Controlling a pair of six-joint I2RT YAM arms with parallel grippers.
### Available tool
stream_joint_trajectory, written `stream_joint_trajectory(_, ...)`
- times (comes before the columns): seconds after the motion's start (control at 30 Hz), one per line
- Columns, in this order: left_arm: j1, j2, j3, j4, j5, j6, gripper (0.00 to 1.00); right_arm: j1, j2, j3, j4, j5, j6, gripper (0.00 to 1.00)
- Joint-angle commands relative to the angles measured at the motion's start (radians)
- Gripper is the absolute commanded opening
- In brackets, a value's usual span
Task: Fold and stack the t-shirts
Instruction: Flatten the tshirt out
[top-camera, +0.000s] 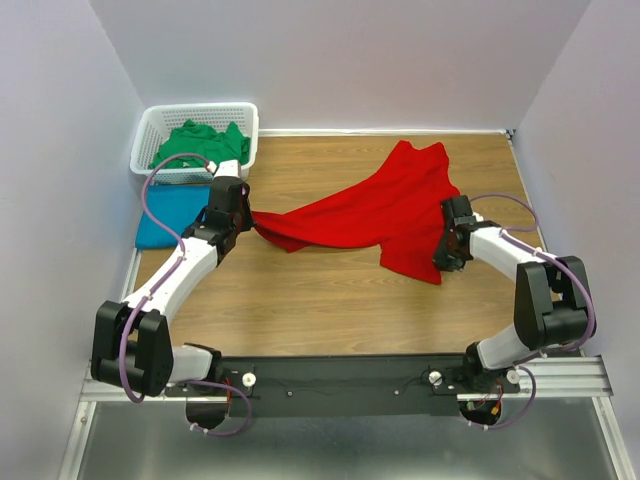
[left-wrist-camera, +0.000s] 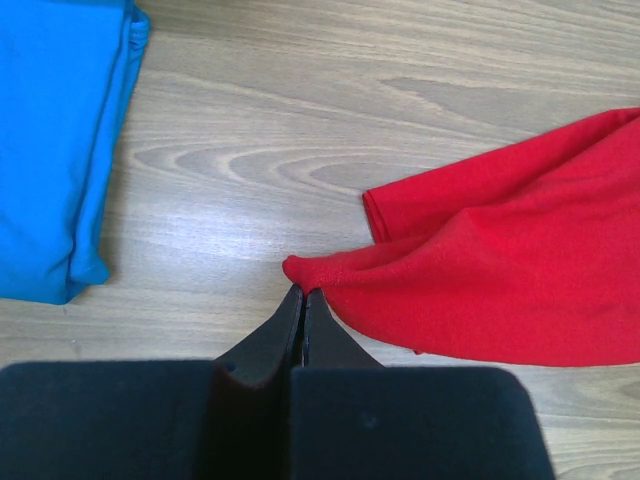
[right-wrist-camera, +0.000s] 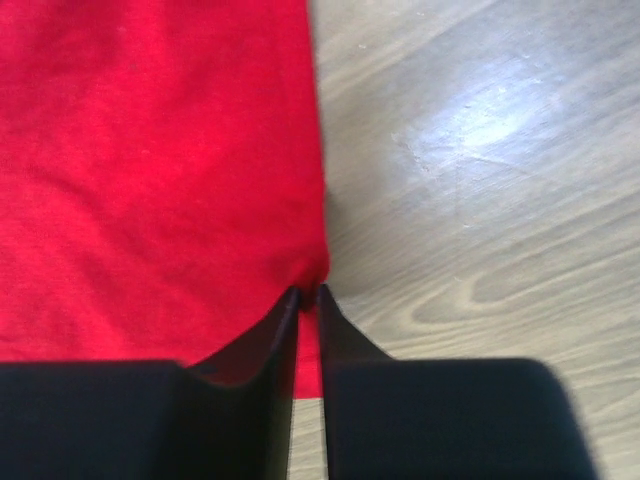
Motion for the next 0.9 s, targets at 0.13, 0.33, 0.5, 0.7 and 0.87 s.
stream_joint_trajectory(0.13,0.005,-0.007,-0.018,0.010,0.005,0.015,0.00,0.006,0.013,-0.036,-0.004,0.060,-0.018,0.01)
stream_joint_trajectory(0.33,0.005,0.075,0.072,-0.016,0.008,0.038,0.00,0.002,-0.033,0.175,-0.007,0.192,-0.083,0.01)
stream_joint_trajectory(0.5,0.005,0.172,0.375,-0.120,-0.008,0.054,0.00,-0.050,-0.010,0.505,-0.008,0.270,-0.182,0.01)
stream_joint_trajectory(0.7,0.005,0.313,0.896,-0.329,-0.032,0.055,0.00,-0.136,0.012,0.942,-0.010,0.278,-0.254,0.01)
stream_joint_trajectory(0.87,0.005,0.304,1.202,-0.395,-0.007,0.051,0.00,-0.146,-0.037,1.150,-0.008,0.239,-0.344,0.01)
